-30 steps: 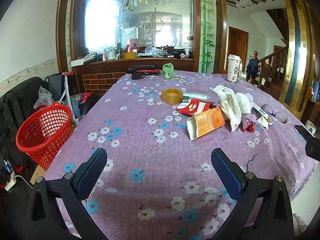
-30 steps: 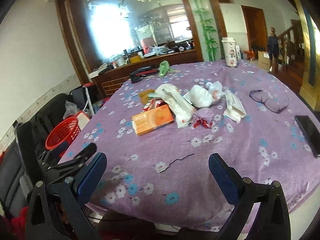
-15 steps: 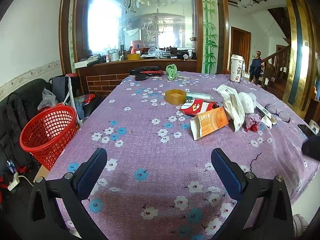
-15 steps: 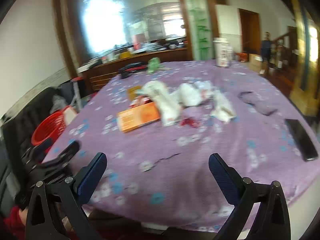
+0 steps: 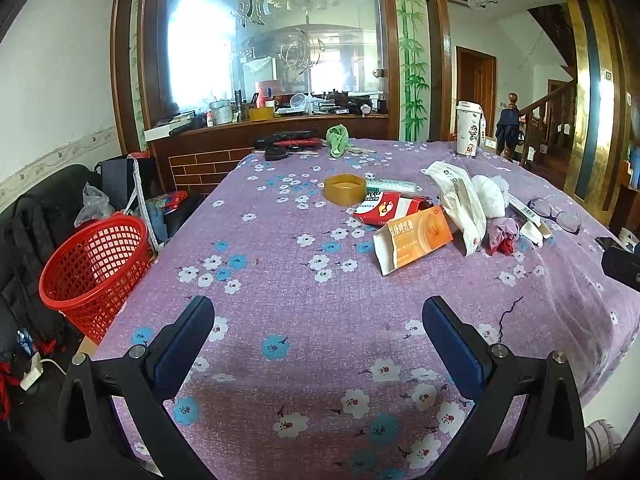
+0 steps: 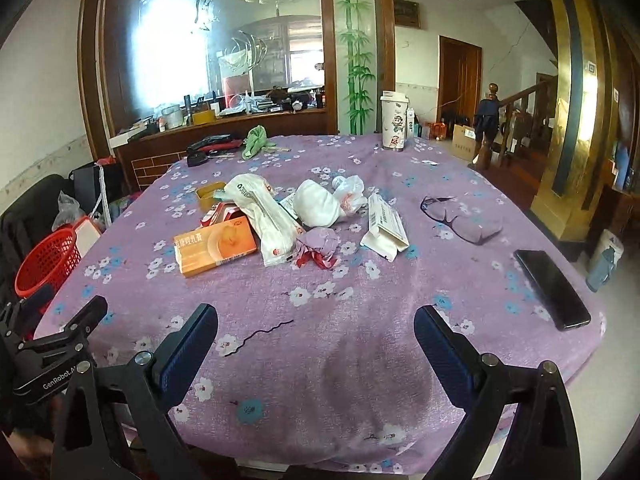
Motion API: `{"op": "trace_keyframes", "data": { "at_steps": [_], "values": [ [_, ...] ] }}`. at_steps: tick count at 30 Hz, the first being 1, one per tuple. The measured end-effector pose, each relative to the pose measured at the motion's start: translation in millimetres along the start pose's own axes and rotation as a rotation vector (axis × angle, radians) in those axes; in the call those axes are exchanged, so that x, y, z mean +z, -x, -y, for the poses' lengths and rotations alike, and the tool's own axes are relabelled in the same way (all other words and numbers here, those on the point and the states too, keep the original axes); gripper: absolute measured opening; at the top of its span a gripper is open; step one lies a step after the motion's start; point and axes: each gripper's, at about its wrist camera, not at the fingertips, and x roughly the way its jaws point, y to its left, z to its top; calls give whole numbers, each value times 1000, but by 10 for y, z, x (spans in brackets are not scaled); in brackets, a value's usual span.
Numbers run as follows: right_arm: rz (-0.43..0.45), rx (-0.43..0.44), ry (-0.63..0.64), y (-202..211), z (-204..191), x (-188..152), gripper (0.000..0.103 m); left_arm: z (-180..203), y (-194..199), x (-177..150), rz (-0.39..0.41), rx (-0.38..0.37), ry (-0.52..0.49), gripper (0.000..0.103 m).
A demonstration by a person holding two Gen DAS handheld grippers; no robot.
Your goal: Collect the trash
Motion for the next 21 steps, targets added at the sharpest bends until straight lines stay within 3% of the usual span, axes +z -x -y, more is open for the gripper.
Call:
{"op": "trace_keyframes", "data": {
  "at_steps": [21],
  "values": [
    [37, -46, 46, 37, -66, 22, 100, -18, -124, -59, -43, 22, -15, 103]
  ]
}}
